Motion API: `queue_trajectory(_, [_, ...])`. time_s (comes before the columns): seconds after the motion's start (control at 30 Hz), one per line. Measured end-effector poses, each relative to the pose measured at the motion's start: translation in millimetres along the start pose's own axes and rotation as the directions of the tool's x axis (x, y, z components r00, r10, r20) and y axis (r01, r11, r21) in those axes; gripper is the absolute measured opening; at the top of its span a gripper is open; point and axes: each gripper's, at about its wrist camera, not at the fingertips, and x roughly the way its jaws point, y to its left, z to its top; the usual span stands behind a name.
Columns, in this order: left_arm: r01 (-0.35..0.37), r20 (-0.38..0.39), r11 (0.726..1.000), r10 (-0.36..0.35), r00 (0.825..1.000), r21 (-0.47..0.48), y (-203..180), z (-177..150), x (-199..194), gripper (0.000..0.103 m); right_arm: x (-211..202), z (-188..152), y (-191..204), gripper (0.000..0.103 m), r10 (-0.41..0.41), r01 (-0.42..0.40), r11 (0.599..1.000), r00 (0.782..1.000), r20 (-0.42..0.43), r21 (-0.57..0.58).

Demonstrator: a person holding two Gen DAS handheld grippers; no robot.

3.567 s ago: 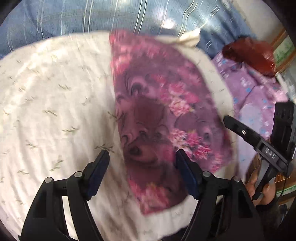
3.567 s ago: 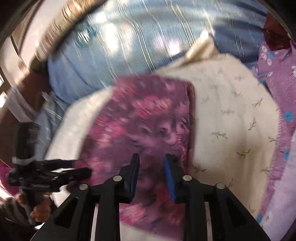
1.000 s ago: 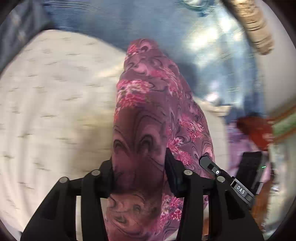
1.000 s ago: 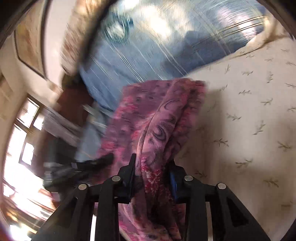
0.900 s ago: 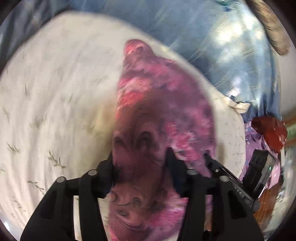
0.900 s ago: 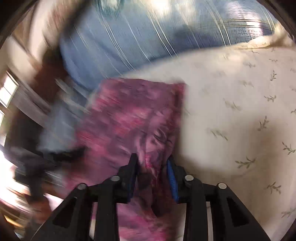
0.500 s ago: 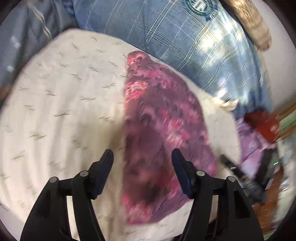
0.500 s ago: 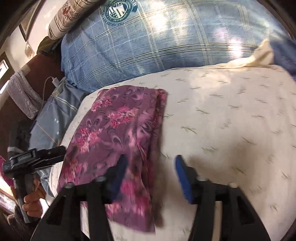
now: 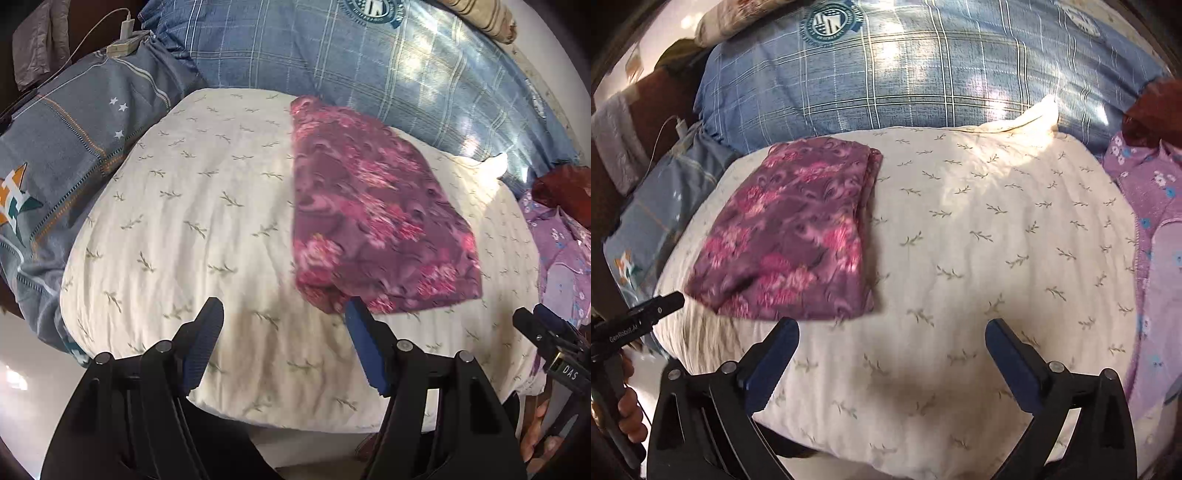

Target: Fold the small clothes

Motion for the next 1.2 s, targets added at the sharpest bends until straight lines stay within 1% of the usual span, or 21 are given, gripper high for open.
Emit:
queue_trajectory(0.13, [-0.032,0.050,0.998,0.030,0.998,0.050,-13.2,-17.8,-12.7,0.071,-23.9,-20.6,2.5,0.101,-0.013,0.014,1.000,0.998,0.056,-0.014])
queue_trajectory(0.2, [-0.053,0.088,0.996,0.047,0.995,0.072,-18.8,-27.0,-21.7,0.071,-34.3,-28.4,3.5,0.101,-0.027,0.029,0.999,0.997,0.074,-0.024])
queue_trajectory(0.33, [-0.131,0.162,0.982,0.108,0.981,0.138,-33.9,-42.4,-37.8,0.072,-57.8,-39.6,5.6,0.102,-0.061,0.068,0.996,0.989,0.133,-0.049])
queue_trajectory(0.47, [-0.159,0.193,0.972,0.125,0.973,0.174,-44.2,-50.3,-46.5,0.076,-69.2,-45.7,5.7,0.102,-0.071,0.079,0.996,0.983,0.167,-0.044])
queue_trajectory(0.6, [-0.189,0.229,0.964,0.145,0.963,0.185,-52.0,-58.9,-53.8,0.076,-73.5,-50.2,6.5,0.102,-0.075,0.084,0.996,0.980,0.182,-0.040])
queue_trajectory(0.83, [-0.163,0.202,0.967,0.123,0.972,0.197,-54.0,-66.8,-56.5,0.076,-72.0,-54.9,6.3,0.102,-0.068,0.072,0.997,0.984,0.167,-0.019])
queue_trajectory(0.93, [-0.138,0.191,0.971,0.100,0.976,0.194,-52.9,-67.3,-57.5,0.076,-74.0,-56.2,7.8,0.102,-0.073,0.078,0.997,0.982,0.172,-0.024])
queue_trajectory(1.07, [-0.077,0.152,0.978,0.047,0.987,0.196,-52.0,-67.0,-54.1,0.076,-74.5,-57.2,8.9,0.102,-0.079,0.085,0.996,0.982,0.171,-0.027])
queue_trajectory(1.13, [-0.053,0.150,0.979,0.024,0.988,0.195,-52.6,-68.9,-54.7,0.076,-74.4,-57.0,8.2,0.102,-0.082,0.087,0.996,0.982,0.170,-0.024])
queue_trajectory(1.2, [-0.051,0.160,0.978,0.019,0.987,0.200,-53.2,-68.9,-57.6,0.079,-71.8,-55.4,8.0,0.102,-0.086,0.092,0.995,0.984,0.158,-0.028])
